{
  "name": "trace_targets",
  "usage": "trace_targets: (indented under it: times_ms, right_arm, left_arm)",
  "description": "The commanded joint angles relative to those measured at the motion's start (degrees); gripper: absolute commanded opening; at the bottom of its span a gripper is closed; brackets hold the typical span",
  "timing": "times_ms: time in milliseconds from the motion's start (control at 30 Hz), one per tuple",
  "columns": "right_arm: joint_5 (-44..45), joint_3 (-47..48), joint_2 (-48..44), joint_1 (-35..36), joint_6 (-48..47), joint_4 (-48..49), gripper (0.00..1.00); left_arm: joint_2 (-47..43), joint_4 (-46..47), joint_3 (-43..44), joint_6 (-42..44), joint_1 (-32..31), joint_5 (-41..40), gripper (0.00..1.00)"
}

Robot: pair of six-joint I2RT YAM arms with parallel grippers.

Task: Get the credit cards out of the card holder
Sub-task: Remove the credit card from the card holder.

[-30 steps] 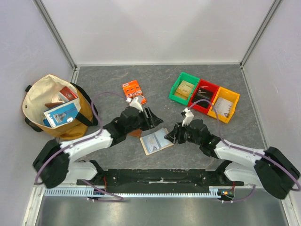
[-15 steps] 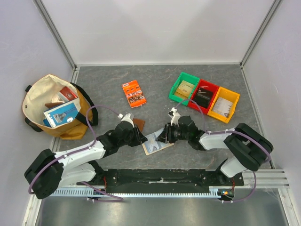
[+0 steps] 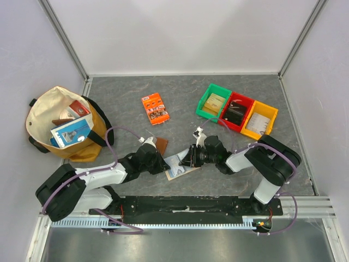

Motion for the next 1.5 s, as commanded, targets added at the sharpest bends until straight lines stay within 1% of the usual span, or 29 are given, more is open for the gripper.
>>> trace_targets:
  times_ms: [0, 133, 233, 300, 367, 433, 600, 700, 867, 1000, 1100, 1167, 1267, 1467]
  right_arm:
    - [-2.73, -0.64, 2.65, 0.11, 2.26, 6.79, 0.28]
    - [-3.79, -0.65, 3.36, 0.11, 2.96, 8.90, 0.22]
    - [-4.67, -0.82, 2.92, 0.02, 3.32, 9.78, 0.21]
    - [-5.28, -1.17, 2.48, -0.33, 3.93, 10.66, 0.22]
    - [-5.81, -1.78, 1.95, -0.77, 4.54, 11.62, 0.27]
    - [-6.34, -2.40, 1.78, -1.30, 5.25, 12.94, 0.31]
    - [-7.83, -2.84, 3.00, -1.91, 7.44, 16.98, 0.31]
    - [-8.45, -3.11, 3.88, -2.18, 8.59, 18.92, 0.27]
    - [-8.63, -3.81, 4.41, -2.79, 9.38, 20.94, 0.24]
    - [-8.80, -4.34, 4.85, -3.41, 9.73, 22.00, 0.18]
    - [-9.06, -4.69, 5.64, -3.93, 9.99, 23.05, 0.12]
    - [-9.50, -4.95, 6.26, -4.11, 10.26, 23.84, 0.05]
    - [-10.12, -5.48, 7.31, -5.07, 10.87, 25.42, 0.00]
    - [-10.91, -6.88, 6.88, -7.10, 10.44, 25.87, 0.00]
  left_arm:
    - [2.48, 2.91, -1.00, -2.63, -0.05, 0.42, 0.10]
    - [3.01, 3.18, -1.44, -3.34, -0.14, 0.68, 0.09]
    - [2.75, 3.00, -1.79, -3.60, -0.05, 0.24, 0.08]
    - [2.49, 2.74, -1.88, -3.78, -0.14, -0.11, 0.08]
    - [2.31, 2.21, -1.88, -3.69, -0.14, -0.55, 0.07]
    - [2.22, 1.77, -1.80, -3.87, -0.05, -0.90, 0.06]
    - [2.22, 0.98, -1.27, -3.52, -0.05, -1.08, 0.06]
    - [2.05, 0.45, -1.09, -3.34, -0.05, -1.16, 0.06]
    - [1.78, -0.16, -0.83, -3.08, -0.14, -1.43, 0.06]
    - [1.87, -0.34, -0.65, -2.90, -0.05, -1.60, 0.06]
    - [2.13, -0.34, -0.57, -2.99, -0.05, -1.52, 0.05]
    - [2.22, -0.34, -0.57, -2.99, -0.05, -1.43, 0.05]
    - [2.31, -0.78, -0.39, -2.99, -0.05, -1.52, 0.02]
    - [1.61, -1.74, -0.48, -2.99, 0.12, -1.87, 0.02]
